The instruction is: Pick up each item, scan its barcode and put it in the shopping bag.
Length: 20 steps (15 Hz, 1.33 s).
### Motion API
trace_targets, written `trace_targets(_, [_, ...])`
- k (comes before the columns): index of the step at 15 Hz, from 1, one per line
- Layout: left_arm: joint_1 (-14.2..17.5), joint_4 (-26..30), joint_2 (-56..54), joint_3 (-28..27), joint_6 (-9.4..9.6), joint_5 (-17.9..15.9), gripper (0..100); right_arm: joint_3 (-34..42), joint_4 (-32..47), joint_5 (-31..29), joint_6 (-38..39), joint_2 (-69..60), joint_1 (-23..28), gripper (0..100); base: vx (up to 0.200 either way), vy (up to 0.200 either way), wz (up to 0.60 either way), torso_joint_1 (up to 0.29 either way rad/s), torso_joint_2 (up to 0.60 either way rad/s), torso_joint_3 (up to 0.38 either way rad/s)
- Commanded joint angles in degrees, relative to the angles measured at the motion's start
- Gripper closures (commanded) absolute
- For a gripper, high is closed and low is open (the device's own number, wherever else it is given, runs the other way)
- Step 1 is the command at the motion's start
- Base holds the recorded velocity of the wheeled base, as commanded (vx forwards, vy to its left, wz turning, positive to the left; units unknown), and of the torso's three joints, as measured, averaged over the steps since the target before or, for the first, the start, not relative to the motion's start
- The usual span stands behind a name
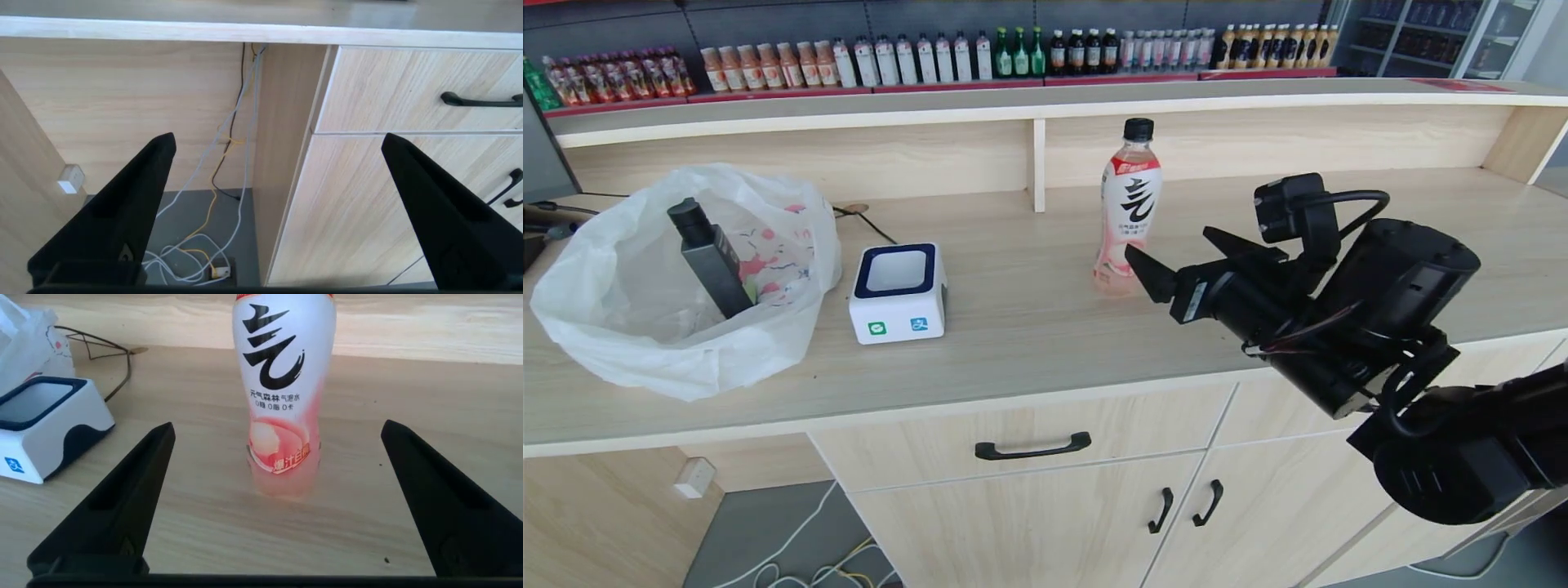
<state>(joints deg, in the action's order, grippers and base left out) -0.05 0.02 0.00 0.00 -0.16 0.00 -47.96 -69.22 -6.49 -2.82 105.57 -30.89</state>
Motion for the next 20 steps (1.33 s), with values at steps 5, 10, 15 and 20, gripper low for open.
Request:
trace_targets(5, [0.05,-0.02,0.0,0.0,-0.02,0.0,0,-9.0,5.15,0.16,0.44,4.2,0.31,0,0.0,0.0,0.0,0.0,0.0,0.0])
trace_targets(10, [0.05,-0.02,0.0,0.0,-0.02,0.0,0,-14.27,5.67,0.16,0.79,8.42,1.27,0,0.0,0.0,0.0,0.0,0.0,0.0])
trace_targets(15, [0.05,-0.02,0.0,0.0,-0.02,0.0,0,-17.43,5.59,-0.02,0.71,11.5,0.31,0,0.0,0.0,0.0,0.0,0.0,0.0])
trace_targets(20, [-0.04,-0.02,0.0,0.0,-0.02,0.0,0,-21.12,5.67,-0.19,0.71,13.96,2.15,0,0.0,0.0,0.0,0.0,0.0,0.0])
